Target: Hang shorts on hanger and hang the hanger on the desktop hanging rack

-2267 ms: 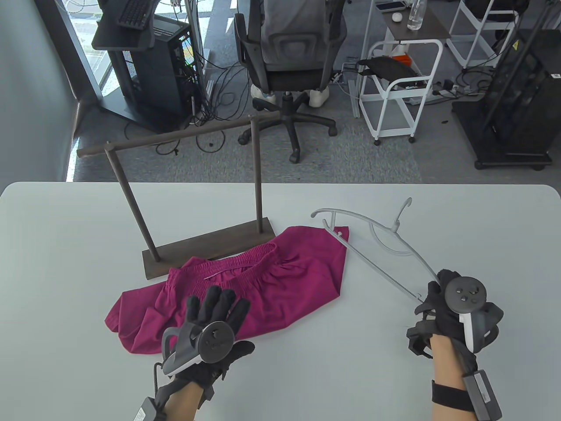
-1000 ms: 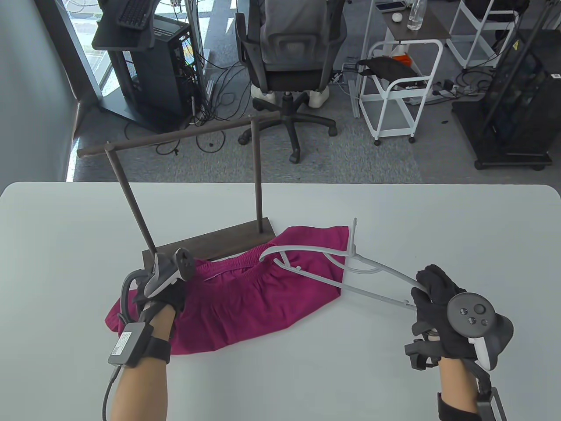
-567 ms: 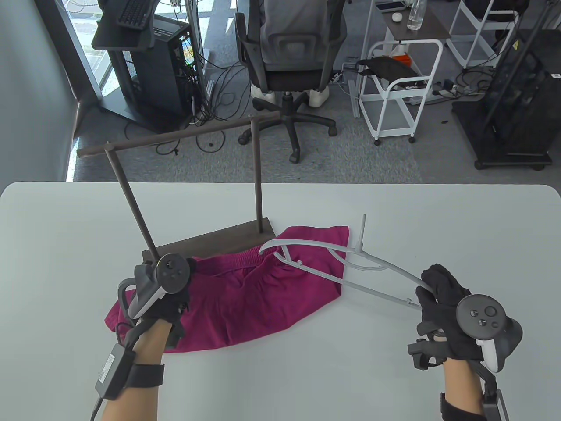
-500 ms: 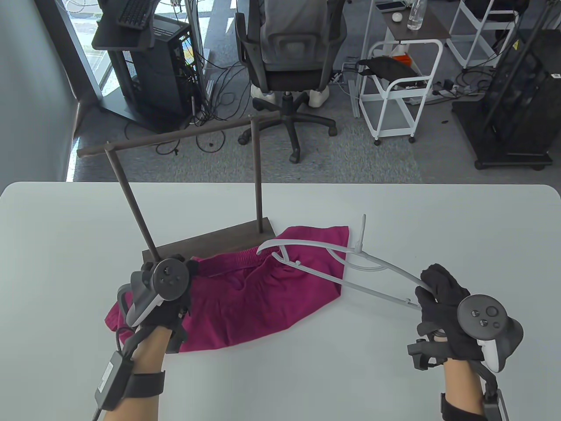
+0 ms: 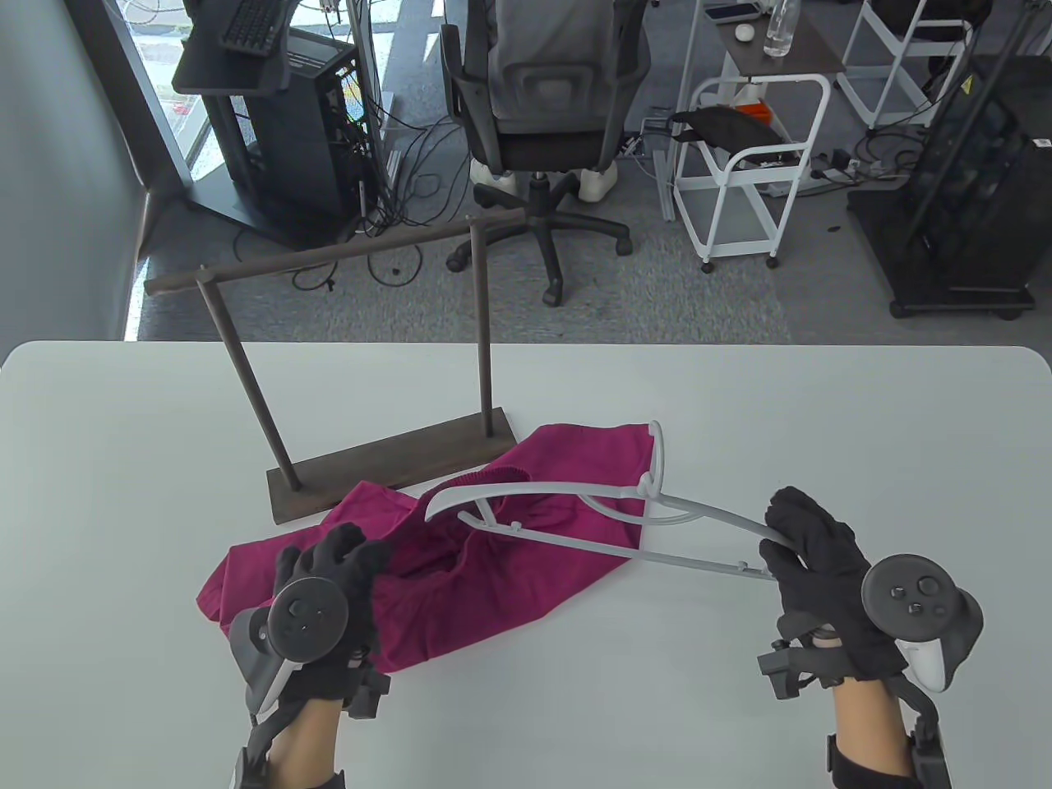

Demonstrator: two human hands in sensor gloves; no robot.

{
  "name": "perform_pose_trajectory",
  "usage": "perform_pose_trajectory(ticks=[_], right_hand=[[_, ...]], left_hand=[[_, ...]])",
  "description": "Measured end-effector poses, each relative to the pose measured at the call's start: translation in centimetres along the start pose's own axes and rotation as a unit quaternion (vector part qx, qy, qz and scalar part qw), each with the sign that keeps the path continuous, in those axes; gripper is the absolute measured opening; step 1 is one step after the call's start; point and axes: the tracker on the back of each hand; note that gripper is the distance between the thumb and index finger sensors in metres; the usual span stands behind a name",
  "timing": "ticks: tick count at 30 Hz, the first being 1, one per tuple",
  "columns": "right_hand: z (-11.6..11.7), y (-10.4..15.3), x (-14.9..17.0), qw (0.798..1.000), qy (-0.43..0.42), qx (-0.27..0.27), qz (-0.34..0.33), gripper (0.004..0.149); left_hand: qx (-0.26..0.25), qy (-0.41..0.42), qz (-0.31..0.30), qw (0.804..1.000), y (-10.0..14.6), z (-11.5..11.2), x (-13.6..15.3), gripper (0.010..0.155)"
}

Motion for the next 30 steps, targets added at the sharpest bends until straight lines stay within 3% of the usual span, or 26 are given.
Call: perform_pose_trajectory(ticks=[5, 15, 23, 30], right_hand=[[1.1, -1.3, -2.8, 0.998, 0.026, -0.026, -0.05, 0.049], [6.8, -4.7, -8.8, 0.982, 0.065, -0.1, -0.144, 0.049], [12.4, -5.6, -8.4, 0.977, 0.032, -0.17, -0.126, 0.049], [17.0, -4.7, -6.0, 0.974, -0.033, -0.22, -0.047, 0.047]], left_hand=[[0.004, 0.028, -0.001, 1.0, 0.0, 0.2, 1.3, 0.04], [-0.019, 0.05, -0.057, 0.997, 0.1, 0.4, 0.7, 0.041], [-0.021, 0.058, -0.079, 0.995, 0.0, 0.3, 0.8, 0.041], [-0.018, 0.055, -0.083, 0.995, -0.2, 0.2, 0.7, 0.042]])
Point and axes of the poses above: the tracker on the back of each hand, its own x axis roughly to the little-finger side, its own y axis roughly from the fingertips to the wrist, z = x × y, and after that the axes turned 9 degrees about x, right-handed
